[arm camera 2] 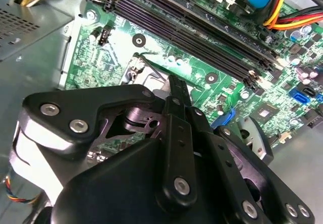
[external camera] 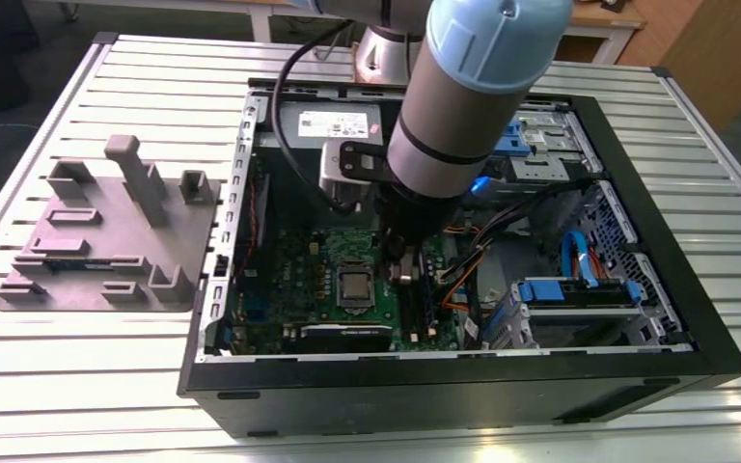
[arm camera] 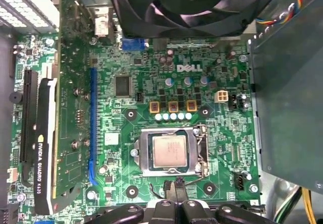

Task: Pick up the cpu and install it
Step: 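Install the first cpu locking lever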

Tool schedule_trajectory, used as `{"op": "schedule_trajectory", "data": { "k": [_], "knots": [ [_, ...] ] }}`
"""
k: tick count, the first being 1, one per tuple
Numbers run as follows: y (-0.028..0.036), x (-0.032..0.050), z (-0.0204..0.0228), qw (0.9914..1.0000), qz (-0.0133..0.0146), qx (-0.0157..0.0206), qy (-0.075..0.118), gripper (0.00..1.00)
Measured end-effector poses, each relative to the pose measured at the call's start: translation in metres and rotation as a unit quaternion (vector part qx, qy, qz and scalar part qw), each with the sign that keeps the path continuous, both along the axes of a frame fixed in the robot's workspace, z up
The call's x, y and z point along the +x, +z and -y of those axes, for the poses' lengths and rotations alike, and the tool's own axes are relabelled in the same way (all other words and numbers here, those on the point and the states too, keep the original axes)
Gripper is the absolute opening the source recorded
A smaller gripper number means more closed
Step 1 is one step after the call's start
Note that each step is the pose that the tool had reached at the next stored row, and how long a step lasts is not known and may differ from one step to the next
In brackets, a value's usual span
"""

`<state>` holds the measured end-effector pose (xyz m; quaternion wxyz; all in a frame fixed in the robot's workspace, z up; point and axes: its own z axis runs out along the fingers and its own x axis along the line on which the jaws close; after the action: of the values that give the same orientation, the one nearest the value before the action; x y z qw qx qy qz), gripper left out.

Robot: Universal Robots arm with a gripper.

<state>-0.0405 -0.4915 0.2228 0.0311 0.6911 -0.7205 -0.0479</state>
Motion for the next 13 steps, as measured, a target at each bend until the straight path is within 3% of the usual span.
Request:
{"op": "schedule_trajectory", "data": {
  "k": [5,13],
  "knots": [
    [-0.0014,0.0,0.0014,0.99996,0.0001,-0.0025,0.008,0.1],
    [-0.0051,0.0,0.0033,0.99985,0.001,-0.0032,0.017,0.1]
  ]
}}
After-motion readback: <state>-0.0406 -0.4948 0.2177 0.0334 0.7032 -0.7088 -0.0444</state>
